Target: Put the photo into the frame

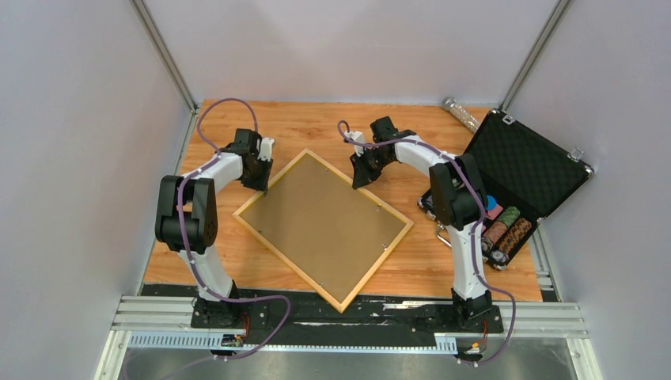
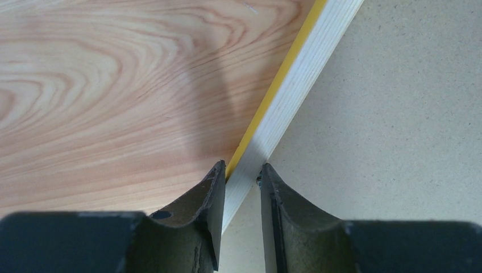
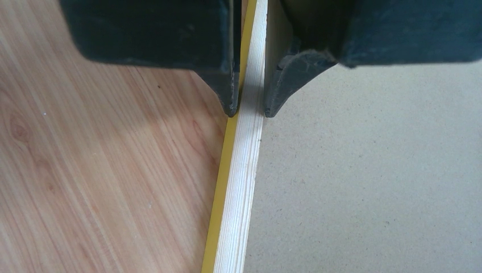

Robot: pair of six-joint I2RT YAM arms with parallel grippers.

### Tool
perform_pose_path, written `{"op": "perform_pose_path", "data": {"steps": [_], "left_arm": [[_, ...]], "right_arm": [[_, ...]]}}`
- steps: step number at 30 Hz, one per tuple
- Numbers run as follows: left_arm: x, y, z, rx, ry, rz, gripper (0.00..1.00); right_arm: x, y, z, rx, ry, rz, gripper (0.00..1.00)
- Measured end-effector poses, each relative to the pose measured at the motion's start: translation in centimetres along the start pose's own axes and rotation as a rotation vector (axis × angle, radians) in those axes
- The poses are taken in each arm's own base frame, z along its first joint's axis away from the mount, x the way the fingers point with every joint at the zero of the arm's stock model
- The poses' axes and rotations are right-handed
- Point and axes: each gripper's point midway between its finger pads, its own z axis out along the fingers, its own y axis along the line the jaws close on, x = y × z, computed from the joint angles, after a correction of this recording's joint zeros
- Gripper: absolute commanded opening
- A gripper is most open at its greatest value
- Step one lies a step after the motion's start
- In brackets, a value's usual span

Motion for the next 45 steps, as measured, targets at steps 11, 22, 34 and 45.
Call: {"op": "perform_pose_path", "data": {"steps": [11, 22, 34, 45], "left_arm": [[0.07, -0.04, 0.01, -0.011, -0.012, 0.044, 0.00], [-0.09, -0.42, -0.16, -0.167, -0.025, 0.269, 0.00], [-0.10, -0.58, -0.21, -0.272, -0.046, 0.392, 0.00], [-0.18, -0.44, -0.23, -0.195, -0.031, 0.360, 0.02]], "right_arm": [[0.01, 0.00, 0.00, 0.000, 0.000, 0.000, 0.02], [0.00, 0.00, 0.00, 0.000, 0.000, 0.000, 0.02], [0.01, 0.00, 0.00, 0.000, 0.000, 0.000, 0.07], [0.33, 0.03, -0.17, 0.001, 0.011, 0.037, 0.23]]}}
